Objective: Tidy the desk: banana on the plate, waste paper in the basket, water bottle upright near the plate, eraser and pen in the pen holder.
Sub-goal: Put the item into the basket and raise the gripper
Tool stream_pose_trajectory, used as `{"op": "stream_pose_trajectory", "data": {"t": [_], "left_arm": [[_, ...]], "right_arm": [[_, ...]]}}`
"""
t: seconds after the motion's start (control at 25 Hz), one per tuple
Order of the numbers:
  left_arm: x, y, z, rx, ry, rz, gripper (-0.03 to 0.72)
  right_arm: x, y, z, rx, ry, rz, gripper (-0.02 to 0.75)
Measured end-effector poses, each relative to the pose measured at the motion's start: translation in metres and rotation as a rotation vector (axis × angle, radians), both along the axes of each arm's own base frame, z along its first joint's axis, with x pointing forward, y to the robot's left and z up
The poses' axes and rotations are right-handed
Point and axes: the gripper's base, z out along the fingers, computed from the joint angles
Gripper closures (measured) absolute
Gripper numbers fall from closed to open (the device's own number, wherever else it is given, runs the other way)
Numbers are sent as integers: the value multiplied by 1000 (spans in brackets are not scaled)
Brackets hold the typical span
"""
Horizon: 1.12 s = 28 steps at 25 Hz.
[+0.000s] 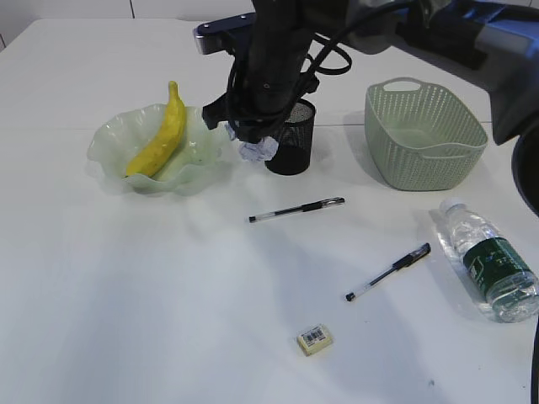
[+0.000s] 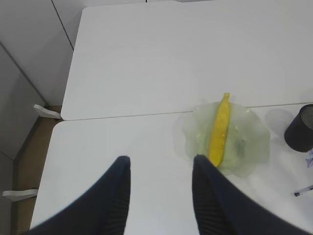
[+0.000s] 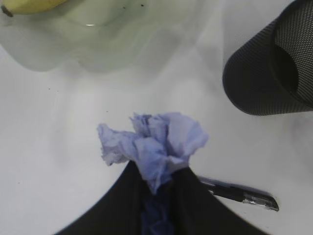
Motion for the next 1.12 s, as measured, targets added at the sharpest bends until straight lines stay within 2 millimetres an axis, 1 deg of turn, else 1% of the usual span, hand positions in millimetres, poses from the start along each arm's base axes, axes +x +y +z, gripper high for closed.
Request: {"op": "stream_pose_trajectory", "data": {"t": [0.12,0.36,0.44,0.6,0.8,0.92,1.12], "left_arm": [[0,0,0,0,0,0,395],[2,0,-1,0,4,0,398],[2,0,-1,-3,5,-2,400],[2,-1,-1,-9,5,-8,400],[3,-2,-1,-14,6,-13,400],[3,-2,-1,-14,6,-13,400],[3,-2,-1,-14,6,-13,402]], "right_arm": [[6,-12,1,1,-2,-26,660],[16,-38,14,18,-21,-83,660],[20,-49,17,23,-25,-109,660],[26,-63,18,26,-27,-142,661],[31,-81,24,29,-38,-179,661],[36,-98,28,32,-47,-216,661],[45,-138,35,55,-54,-299,661]]}}
